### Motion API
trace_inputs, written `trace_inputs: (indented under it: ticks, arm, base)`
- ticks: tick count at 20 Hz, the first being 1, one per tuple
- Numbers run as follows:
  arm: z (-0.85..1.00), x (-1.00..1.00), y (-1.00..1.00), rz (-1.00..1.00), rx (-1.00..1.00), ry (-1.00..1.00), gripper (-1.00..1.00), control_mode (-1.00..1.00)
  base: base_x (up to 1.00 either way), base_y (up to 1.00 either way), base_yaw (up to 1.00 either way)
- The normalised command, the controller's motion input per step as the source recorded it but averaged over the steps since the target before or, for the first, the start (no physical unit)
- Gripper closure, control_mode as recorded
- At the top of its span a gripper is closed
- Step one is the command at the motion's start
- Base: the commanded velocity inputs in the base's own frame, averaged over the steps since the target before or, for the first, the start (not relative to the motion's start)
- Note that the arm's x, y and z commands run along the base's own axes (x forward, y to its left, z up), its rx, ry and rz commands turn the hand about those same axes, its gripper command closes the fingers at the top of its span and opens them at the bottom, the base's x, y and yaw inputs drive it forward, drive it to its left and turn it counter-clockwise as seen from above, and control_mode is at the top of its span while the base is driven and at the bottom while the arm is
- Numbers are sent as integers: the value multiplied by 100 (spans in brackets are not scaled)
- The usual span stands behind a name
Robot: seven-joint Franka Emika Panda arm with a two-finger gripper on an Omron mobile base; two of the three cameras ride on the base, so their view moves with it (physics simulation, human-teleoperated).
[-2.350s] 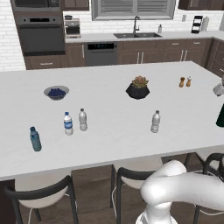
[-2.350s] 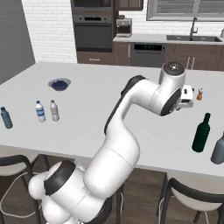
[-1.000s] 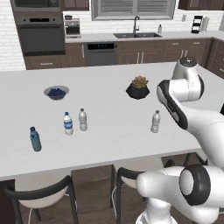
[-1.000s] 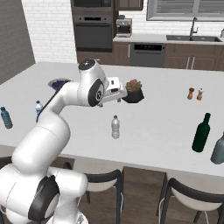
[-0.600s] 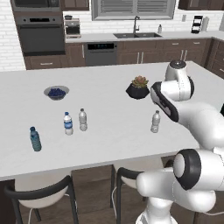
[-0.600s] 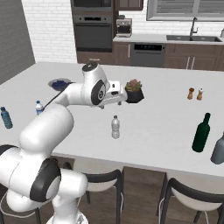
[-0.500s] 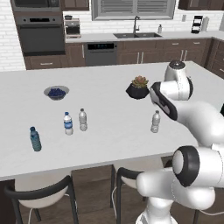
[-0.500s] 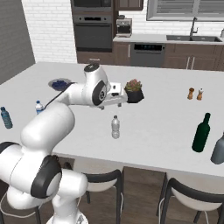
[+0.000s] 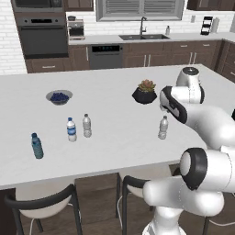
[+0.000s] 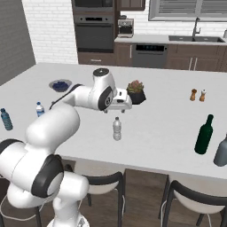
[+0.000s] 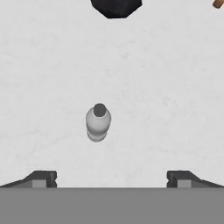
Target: Move the plastic bottles in the middle to the plastics group, and the glass bottles in the middle to the glass group.
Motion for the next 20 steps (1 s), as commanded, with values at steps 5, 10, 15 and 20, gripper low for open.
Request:
trace_inputs:
  ticks: [5,10,15,20]
  arm:
    - [5,-9,2,-7,8,-16,-100,-100]
    - [1,-1,4,-1,10,-4,-100,-100]
    - [0,0,13,0,3,5,-100,-100]
    - [-14,1,5,0,0,0,-100,-100]
  base:
    - [0,0,0]
    - [0,0,0]
    - [0,0,0]
    - [0,0,0]
